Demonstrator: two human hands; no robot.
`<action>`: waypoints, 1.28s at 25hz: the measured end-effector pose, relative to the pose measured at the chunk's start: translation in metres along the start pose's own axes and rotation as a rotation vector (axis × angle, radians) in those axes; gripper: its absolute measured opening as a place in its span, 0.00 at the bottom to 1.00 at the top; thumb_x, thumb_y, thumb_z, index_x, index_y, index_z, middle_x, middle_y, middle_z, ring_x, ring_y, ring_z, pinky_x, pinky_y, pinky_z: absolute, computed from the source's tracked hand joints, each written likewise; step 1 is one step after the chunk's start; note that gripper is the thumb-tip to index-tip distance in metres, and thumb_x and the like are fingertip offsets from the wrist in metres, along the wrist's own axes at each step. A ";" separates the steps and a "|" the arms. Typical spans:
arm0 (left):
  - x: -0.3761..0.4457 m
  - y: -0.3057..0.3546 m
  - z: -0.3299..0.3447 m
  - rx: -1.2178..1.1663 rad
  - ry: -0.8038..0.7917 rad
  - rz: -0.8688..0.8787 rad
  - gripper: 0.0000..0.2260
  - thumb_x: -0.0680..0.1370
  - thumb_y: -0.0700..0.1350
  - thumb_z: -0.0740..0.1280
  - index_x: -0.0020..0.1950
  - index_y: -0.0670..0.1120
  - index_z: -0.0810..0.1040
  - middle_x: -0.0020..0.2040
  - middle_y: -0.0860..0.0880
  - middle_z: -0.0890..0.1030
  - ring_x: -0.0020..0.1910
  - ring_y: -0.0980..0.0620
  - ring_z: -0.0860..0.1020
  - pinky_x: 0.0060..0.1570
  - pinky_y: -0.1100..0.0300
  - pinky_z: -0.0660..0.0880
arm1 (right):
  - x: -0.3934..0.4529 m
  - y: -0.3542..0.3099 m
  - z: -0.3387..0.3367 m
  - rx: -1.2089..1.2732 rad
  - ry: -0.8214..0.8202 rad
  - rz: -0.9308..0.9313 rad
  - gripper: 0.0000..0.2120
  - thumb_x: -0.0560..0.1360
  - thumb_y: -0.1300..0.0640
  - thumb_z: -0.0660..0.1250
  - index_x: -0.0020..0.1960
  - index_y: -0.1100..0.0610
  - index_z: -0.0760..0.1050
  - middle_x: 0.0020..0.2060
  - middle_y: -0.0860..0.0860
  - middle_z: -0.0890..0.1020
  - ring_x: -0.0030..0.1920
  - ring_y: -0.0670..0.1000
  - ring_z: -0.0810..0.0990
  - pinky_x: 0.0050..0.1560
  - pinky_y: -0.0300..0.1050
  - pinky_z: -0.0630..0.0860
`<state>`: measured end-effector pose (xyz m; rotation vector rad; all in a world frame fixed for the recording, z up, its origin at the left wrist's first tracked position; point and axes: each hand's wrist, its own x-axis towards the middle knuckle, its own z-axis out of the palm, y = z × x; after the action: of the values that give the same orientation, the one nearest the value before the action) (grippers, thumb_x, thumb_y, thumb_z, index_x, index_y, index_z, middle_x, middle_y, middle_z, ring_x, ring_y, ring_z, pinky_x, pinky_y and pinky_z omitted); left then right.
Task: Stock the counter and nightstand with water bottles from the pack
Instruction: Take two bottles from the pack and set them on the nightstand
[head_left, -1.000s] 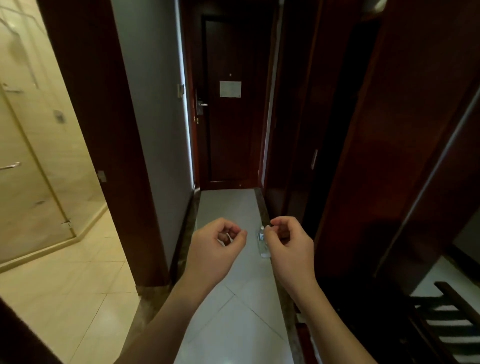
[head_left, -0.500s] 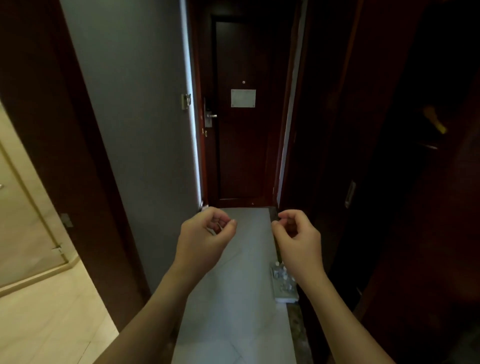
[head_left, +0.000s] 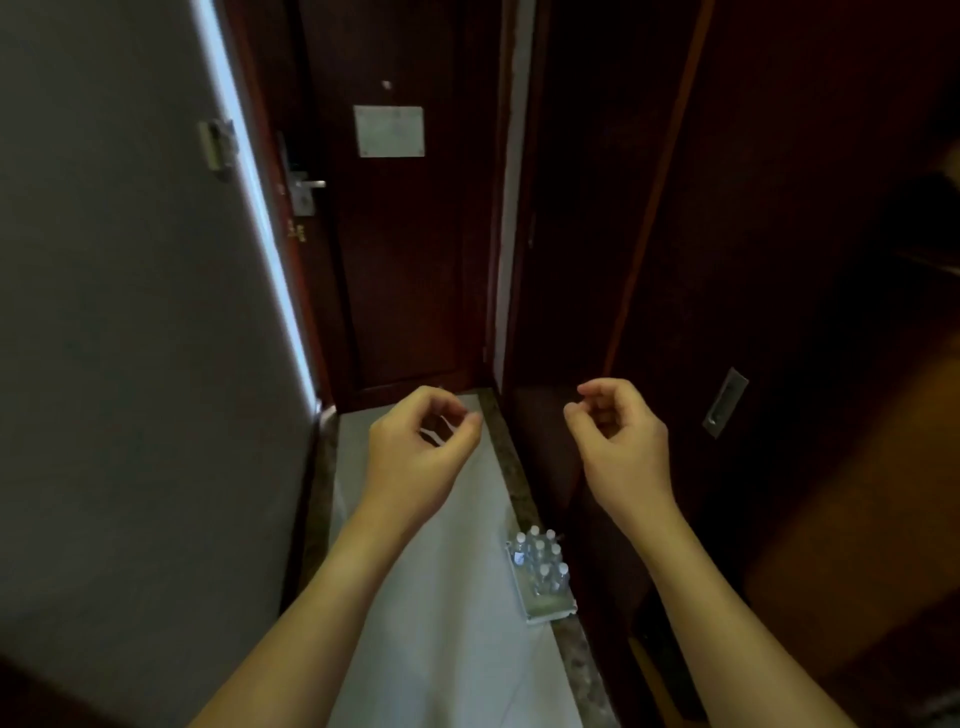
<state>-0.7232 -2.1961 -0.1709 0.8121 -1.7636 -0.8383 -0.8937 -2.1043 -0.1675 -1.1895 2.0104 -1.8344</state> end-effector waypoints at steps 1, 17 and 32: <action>0.026 -0.009 0.011 -0.004 -0.044 0.013 0.06 0.73 0.42 0.74 0.41 0.51 0.79 0.36 0.56 0.80 0.34 0.61 0.77 0.33 0.68 0.72 | 0.021 0.006 0.007 -0.002 0.034 0.008 0.08 0.75 0.61 0.71 0.49 0.49 0.77 0.40 0.46 0.80 0.39 0.37 0.77 0.41 0.29 0.75; 0.285 -0.194 0.263 -0.125 -0.353 0.070 0.04 0.74 0.37 0.72 0.46 0.43 0.79 0.41 0.47 0.80 0.39 0.50 0.78 0.36 0.69 0.74 | 0.282 0.263 0.076 0.022 0.270 0.268 0.09 0.72 0.61 0.73 0.45 0.48 0.77 0.34 0.44 0.77 0.32 0.39 0.74 0.36 0.35 0.73; 0.129 -0.769 0.513 0.194 -0.578 -0.347 0.09 0.71 0.48 0.73 0.48 0.49 0.77 0.43 0.55 0.79 0.39 0.55 0.79 0.37 0.58 0.79 | 0.123 0.838 0.223 -0.275 0.349 0.893 0.07 0.75 0.57 0.71 0.52 0.52 0.77 0.47 0.52 0.83 0.46 0.51 0.83 0.42 0.43 0.78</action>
<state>-1.1331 -2.6275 -0.8906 1.1005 -2.2714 -1.2350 -1.2030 -2.4171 -0.9255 0.0851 2.4354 -1.3652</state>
